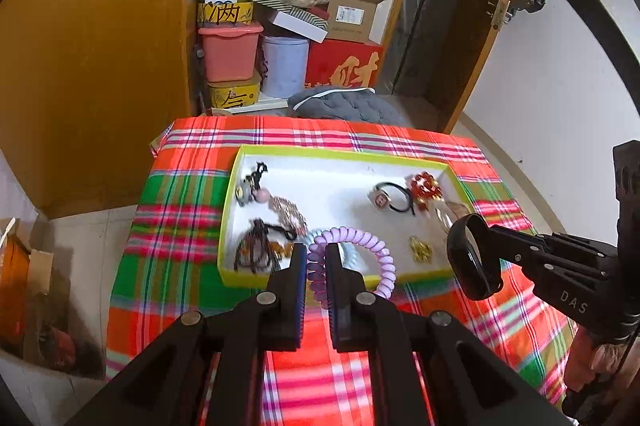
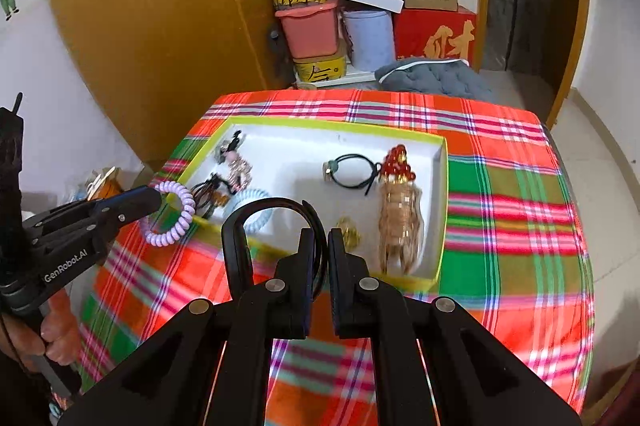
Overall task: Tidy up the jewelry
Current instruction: 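Carry the lavender coil hair tie and black band over the tray with both tools, then open both tools to release the items in the tray and withdraw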
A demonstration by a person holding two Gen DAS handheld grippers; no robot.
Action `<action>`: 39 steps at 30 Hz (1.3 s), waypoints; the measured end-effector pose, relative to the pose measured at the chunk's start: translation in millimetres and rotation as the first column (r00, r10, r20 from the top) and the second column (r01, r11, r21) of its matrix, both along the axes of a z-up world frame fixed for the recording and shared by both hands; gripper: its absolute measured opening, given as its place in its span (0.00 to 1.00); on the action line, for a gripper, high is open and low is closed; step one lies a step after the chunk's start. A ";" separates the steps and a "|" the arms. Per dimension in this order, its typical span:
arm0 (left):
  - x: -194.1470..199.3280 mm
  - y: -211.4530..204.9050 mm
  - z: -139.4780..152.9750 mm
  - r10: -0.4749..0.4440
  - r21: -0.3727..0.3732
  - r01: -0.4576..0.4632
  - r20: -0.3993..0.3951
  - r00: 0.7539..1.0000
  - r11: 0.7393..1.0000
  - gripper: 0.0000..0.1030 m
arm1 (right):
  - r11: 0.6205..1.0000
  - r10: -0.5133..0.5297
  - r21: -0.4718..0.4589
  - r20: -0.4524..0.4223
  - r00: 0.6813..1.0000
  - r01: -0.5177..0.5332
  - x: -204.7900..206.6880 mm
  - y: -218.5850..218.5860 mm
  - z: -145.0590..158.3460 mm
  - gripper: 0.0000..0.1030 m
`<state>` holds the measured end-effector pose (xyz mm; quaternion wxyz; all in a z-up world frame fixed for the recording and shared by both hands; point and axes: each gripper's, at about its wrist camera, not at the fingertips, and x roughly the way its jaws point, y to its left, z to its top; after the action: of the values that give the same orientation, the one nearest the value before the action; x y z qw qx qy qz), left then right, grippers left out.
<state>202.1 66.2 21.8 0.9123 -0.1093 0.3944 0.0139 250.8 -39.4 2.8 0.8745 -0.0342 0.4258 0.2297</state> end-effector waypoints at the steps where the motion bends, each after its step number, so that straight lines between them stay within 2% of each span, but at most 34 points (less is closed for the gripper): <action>1: 4.6 1.8 -0.9 0.002 0.002 -0.002 -0.001 1.000 1.000 0.09 | 1.000 -0.001 -0.005 0.003 1.000 0.001 4.6 2.0 -0.3 0.06; 8: 38.9 12.4 -11.7 0.004 0.008 -0.003 -0.012 1.000 1.000 0.09 | 0.999 -0.006 -0.039 0.004 1.000 0.007 41.1 16.5 -8.9 0.06; 17: 62.7 24.8 -36.5 0.016 0.002 -0.016 -0.048 0.999 1.000 0.09 | 0.995 -0.016 -0.095 -0.023 1.000 0.013 75.8 33.8 -29.4 0.06; 26: 66.6 28.9 -54.5 0.005 -0.013 -0.006 -0.067 0.998 1.000 0.09 | 0.988 -0.022 -0.151 -0.062 0.998 0.013 83.9 43.5 -51.3 0.07; 31: 67.7 25.9 -55.4 -0.010 -0.012 0.009 -0.069 0.998 1.000 0.09 | 0.990 -0.020 -0.140 -0.072 0.997 0.009 85.1 44.7 -48.9 0.08; 35: 67.3 23.9 -53.8 -0.014 -0.015 0.013 -0.073 0.997 1.000 0.09 | 0.992 -0.012 -0.123 -0.068 0.998 0.003 82.1 43.7 -42.7 0.16; 39: 64.6 23.2 -49.2 -0.018 -0.015 0.017 -0.072 0.997 1.000 0.09 | 0.994 -0.011 -0.106 -0.057 0.998 0.004 75.4 41.5 -34.2 0.16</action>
<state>266.7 89.4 -27.4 0.8967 -0.1120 0.4281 0.0070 326.3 2.1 -31.4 0.8596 -0.0722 0.4627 0.2044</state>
